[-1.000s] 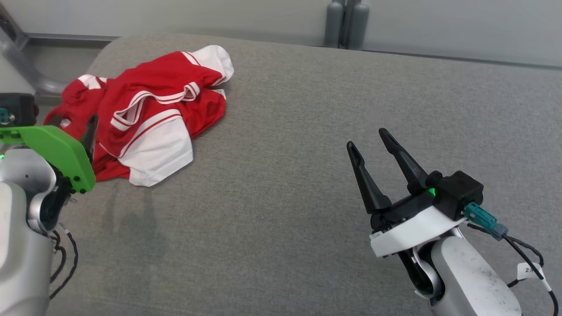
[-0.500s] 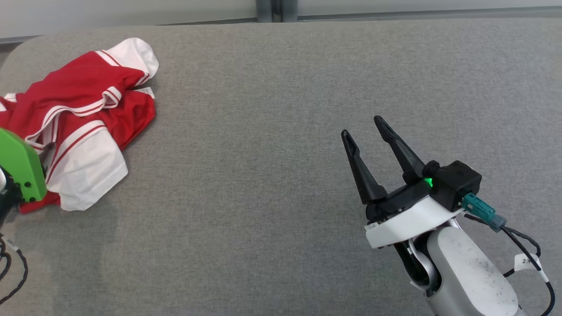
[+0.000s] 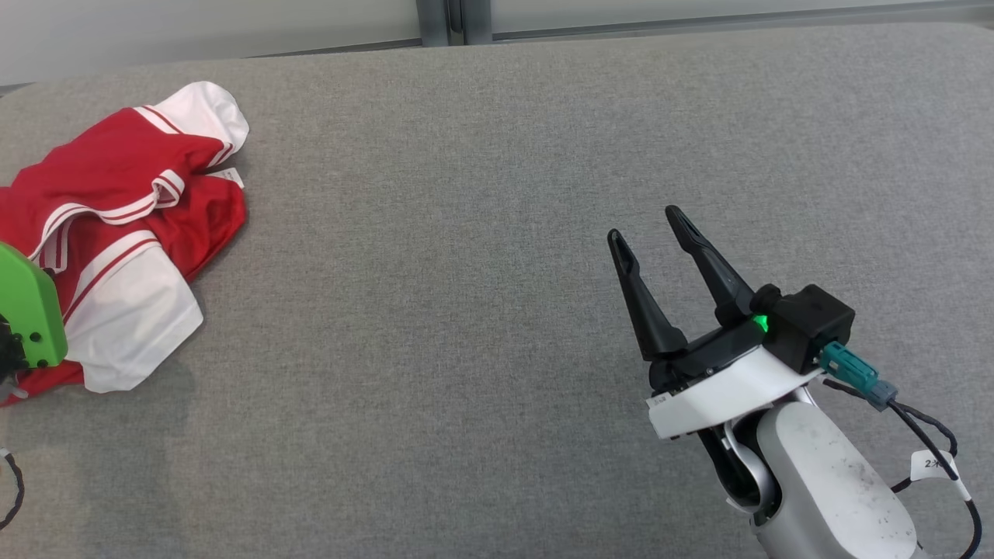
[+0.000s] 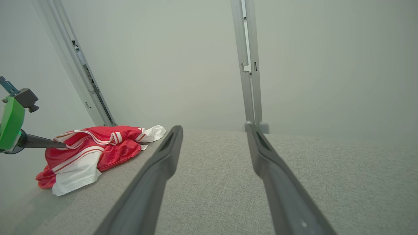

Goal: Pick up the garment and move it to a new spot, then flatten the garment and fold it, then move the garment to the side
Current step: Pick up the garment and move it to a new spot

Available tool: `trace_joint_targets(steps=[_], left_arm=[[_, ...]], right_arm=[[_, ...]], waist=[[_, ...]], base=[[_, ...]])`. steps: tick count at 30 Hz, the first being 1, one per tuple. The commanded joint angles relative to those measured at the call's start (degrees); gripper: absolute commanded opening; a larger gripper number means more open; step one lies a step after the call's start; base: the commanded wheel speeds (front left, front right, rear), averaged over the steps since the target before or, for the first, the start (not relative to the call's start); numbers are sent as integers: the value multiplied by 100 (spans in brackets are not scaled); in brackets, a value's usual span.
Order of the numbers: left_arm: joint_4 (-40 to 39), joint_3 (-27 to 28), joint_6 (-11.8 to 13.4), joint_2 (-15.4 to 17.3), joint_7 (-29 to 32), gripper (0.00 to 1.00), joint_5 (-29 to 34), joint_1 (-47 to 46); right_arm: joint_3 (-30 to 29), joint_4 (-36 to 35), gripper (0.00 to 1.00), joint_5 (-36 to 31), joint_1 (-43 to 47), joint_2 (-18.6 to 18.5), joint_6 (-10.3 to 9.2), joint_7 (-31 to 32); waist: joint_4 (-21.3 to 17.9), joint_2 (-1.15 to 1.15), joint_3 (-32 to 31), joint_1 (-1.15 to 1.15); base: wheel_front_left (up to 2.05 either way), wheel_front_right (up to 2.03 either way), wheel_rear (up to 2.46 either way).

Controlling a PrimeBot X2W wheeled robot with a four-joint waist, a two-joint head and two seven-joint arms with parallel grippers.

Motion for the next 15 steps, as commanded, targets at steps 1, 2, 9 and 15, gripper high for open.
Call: trace_joint_targets(steps=[1, 2, 9, 15], left_arm=[[-2, -86, -17, 56, -45, 0, 50, -97], [-55, -171, -17, 64, -95, 0, 70, -115], [-562, -718, -17, 125, -174, 0, 163, -359], [-1222, -1101, -17, -16, 0, 0, -26, -605]], right_arm=[[10, 19, 100, 34, 77, 7, 0, -16], [12, 28, 100, 42, 85, 14, 0, -16], [-28, 103, 100, 108, 223, 59, 0, -16], [-46, 142, 100, 153, 404, 141, 0, -16]], waist=[[35, -1, -68, 0], [43, -1, -105, 0], [17, -1, -521, 0], [-215, -1, -994, 0]], base=[[0, 0, 0], [0, 0, 0], [0, 0, 0], [0, 0, 0]])
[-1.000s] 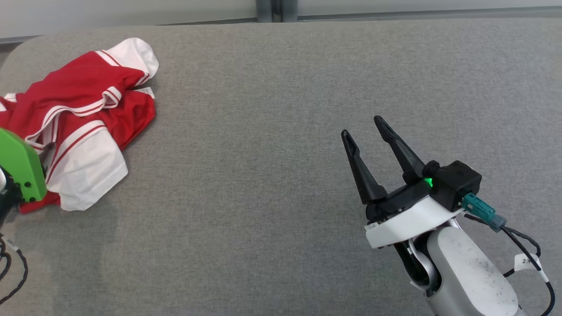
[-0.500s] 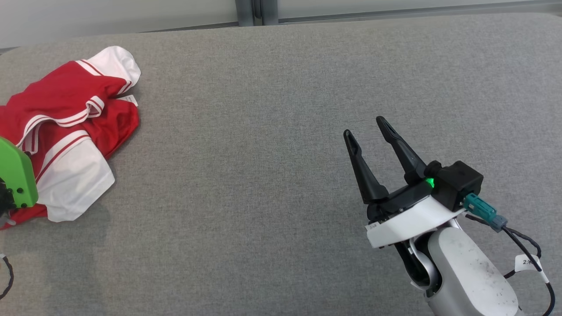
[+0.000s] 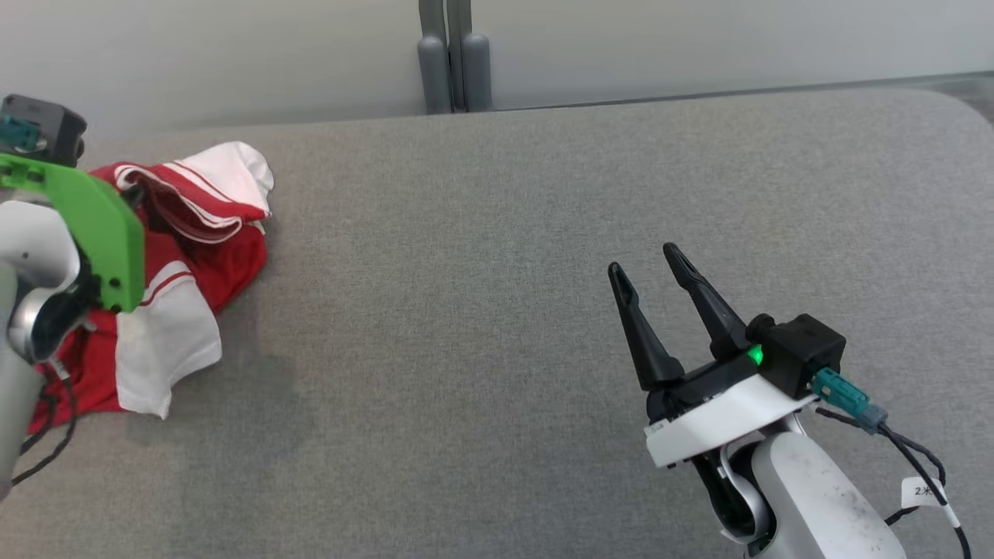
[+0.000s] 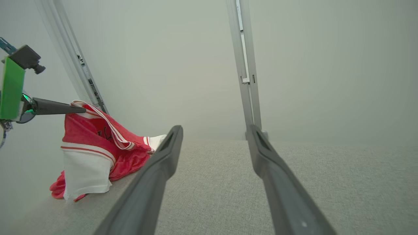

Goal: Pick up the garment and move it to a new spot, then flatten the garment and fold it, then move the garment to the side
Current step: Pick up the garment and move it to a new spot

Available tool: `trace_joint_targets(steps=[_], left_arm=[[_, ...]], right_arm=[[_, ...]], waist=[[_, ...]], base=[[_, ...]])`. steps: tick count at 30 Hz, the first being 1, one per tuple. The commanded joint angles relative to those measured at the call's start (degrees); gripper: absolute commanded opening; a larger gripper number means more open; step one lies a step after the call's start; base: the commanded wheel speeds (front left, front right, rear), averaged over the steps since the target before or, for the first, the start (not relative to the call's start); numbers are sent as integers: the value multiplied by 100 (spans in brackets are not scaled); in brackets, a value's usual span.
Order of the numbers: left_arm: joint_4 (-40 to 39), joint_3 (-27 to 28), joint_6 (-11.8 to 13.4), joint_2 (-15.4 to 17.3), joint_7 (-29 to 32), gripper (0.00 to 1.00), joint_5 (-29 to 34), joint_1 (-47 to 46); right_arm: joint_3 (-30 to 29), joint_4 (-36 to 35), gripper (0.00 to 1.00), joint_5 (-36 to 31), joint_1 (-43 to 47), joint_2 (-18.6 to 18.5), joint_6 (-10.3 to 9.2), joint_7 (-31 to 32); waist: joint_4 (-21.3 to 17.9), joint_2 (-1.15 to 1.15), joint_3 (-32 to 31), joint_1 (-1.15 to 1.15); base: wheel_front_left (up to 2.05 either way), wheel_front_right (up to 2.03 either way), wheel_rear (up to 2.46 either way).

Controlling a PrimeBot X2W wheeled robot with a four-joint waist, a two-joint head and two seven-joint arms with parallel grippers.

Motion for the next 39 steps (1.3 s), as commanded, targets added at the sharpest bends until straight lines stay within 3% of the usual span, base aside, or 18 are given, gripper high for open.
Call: trace_joint_targets(steps=[1, 7, 14, 20, 23, 31, 39], left_arm=[[-131, -34, -17, -90, 54, 0, -87, -99], [-823, -99, 6, -439, 329, 0, -436, -238], [-1672, -130, 235, -1051, 435, 0, -660, -455], [-2207, 176, 583, -1792, 27, 0, -1003, -722], [-2282, 417, 756, -1991, -294, 0, -1092, -711], [-2091, 965, 1053, -1781, -863, 0, -1436, 557], [-1215, 1550, 1152, -1439, -2280, 0, -1370, 2431]], right_arm=[[2, 21, 100, 28, 104, 17, 0, -16], [-106, 0, 100, 45, 252, 68, 0, -16], [-351, -47, 100, 8, 412, 109, 0, -16], [-686, -99, 100, -63, 531, 53, 0, -16], [-795, -125, 100, -76, 566, 17, 0, -16], [-876, -170, 100, -101, 591, -6, 0, -16], [-796, -131, 100, -32, 520, -71, 0, -16]], waist=[[-251, 0, -336, 0], [-719, 0, -558, 0], [-1237, 0, -608, 0], [-1407, 0, -594, 0], [-1385, 0, -582, 0], [-1185, 0, -508, 0], [-1131, 0, -378, 0]], base=[[0, 0, 0], [0, 0, 0], [0, 0, 0], [0, 0, 0], [0, 0, 0], [0, 0, 0], [0, 0, 0]])
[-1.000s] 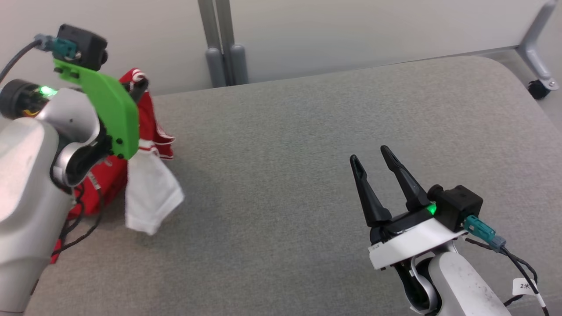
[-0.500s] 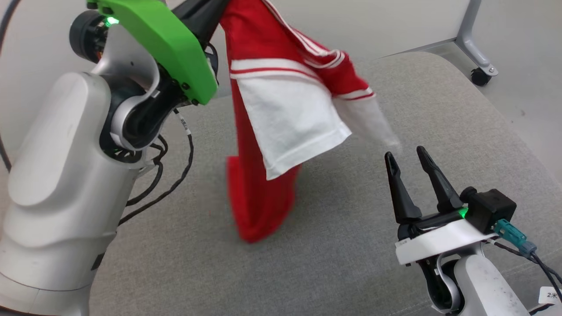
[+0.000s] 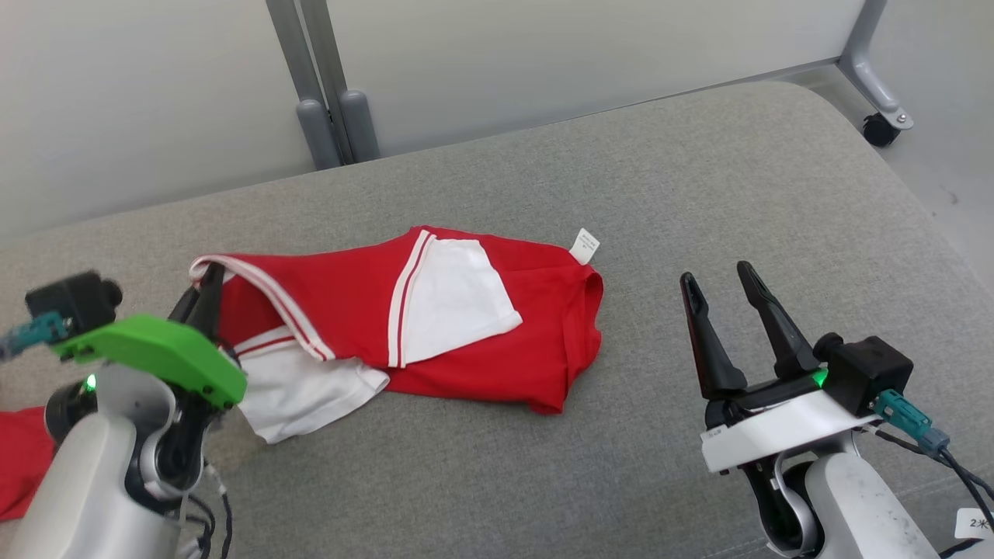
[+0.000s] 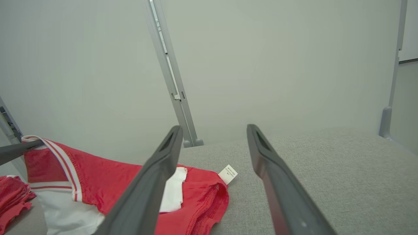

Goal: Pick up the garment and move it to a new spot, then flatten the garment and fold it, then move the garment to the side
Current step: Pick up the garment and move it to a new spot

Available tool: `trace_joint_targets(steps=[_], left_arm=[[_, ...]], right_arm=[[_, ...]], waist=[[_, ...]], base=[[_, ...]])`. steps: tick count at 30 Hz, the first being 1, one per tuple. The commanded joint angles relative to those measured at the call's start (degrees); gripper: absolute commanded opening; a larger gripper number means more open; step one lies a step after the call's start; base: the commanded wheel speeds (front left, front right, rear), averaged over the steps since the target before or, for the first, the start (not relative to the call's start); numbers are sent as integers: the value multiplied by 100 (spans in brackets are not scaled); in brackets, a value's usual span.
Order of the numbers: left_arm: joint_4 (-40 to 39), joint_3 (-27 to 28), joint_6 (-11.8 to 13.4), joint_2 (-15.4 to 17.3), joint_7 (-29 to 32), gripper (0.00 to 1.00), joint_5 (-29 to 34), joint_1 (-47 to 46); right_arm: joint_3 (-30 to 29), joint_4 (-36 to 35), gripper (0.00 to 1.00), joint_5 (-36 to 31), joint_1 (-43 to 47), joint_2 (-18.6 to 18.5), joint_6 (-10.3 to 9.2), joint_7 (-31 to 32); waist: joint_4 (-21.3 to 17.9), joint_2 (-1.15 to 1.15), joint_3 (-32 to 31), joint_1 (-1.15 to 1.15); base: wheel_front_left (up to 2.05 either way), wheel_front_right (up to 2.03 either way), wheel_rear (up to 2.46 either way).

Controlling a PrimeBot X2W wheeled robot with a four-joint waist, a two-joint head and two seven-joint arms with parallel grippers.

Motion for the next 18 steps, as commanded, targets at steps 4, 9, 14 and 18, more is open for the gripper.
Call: trace_joint_targets(steps=[4, 9, 14, 18], left_arm=[[626, 152, -140, -46, -684, 0, 59, 511], [1263, 145, -332, -173, -1337, 43, 207, 585], [1649, 12, -547, -234, -1782, 100, 421, 426], [1610, 56, -587, -200, -2077, 100, 634, 439]], right_arm=[[17, 31, 100, 21, -52, -93, 0, -16], [35, 74, 100, 24, 6, -174, 0, -16], [61, 118, 100, 34, 72, -238, 0, -16], [70, 122, 100, 40, 104, -258, 0, -16]], waist=[[30, 0, 44, 0], [118, 0, 38, 0], [221, 0, -20, 0], [283, 0, -61, 0]], base=[[0, 0, 0], [0, 0, 0], [0, 0, 0], [0, 0, 0]])
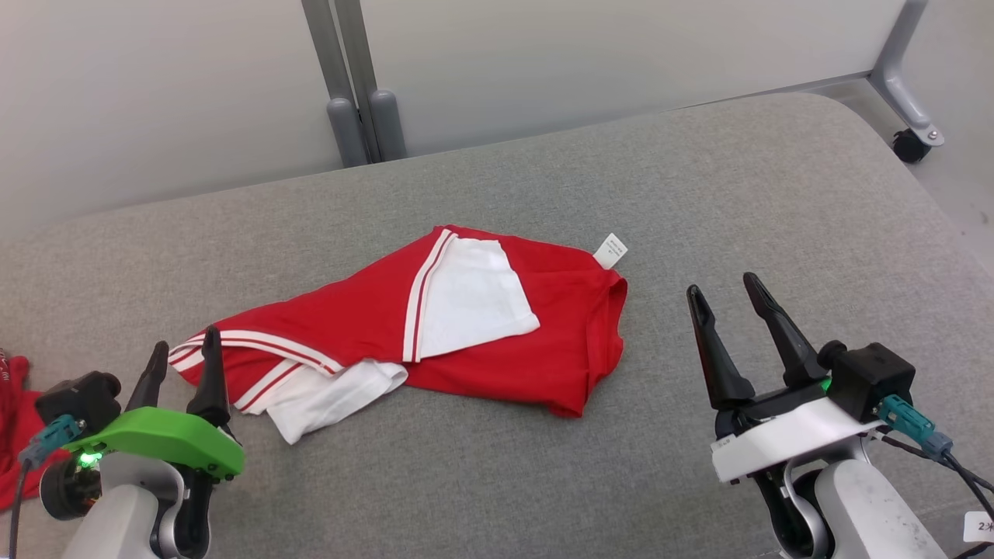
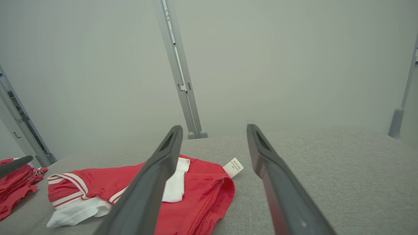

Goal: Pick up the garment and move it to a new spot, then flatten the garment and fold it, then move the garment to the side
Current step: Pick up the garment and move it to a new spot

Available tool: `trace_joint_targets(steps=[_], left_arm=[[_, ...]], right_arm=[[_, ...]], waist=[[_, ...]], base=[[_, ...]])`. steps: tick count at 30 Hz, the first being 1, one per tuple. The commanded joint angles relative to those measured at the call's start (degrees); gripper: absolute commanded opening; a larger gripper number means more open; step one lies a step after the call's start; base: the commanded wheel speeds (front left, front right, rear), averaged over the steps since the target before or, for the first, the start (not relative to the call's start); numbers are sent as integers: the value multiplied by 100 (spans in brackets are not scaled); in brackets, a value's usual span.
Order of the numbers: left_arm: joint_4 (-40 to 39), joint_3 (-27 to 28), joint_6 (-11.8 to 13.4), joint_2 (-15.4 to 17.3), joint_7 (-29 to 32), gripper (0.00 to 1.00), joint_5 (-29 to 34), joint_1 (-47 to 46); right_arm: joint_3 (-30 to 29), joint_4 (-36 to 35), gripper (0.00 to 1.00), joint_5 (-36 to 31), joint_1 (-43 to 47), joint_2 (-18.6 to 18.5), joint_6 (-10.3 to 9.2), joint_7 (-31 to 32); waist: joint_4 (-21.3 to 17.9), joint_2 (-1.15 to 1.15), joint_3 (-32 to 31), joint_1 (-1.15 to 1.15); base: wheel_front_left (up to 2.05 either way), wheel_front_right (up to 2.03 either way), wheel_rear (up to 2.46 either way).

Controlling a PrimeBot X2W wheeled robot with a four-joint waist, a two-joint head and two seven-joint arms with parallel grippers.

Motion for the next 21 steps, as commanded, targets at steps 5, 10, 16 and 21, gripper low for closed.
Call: trace_joint_targets(steps=[5, 10, 16, 21], left_arm=[[-743, 211, 163, 62, -152, 100, 577, 289], [-1880, 483, 422, -63, -149, 100, 1420, 869], [-2728, 629, 604, -297, -151, 100, 2099, 1643], [-2851, 648, 545, -487, -146, 100, 2287, 1970]], right_arm=[[-29, -64, 100, 18, 151, -40, 0, -16], [-108, -135, 100, -6, 273, -12, 0, -16], [-238, -164, 100, -43, 442, -1, 0, -16], [-324, -169, 100, -66, 540, -11, 0, -16]], waist=[[121, 0, -23, 0], [247, 0, -32, 0], [336, 0, -94, 0], [386, 0, -103, 0]], base=[[0, 0, 0], [0, 0, 0], [0, 0, 0], [0, 0, 0]])
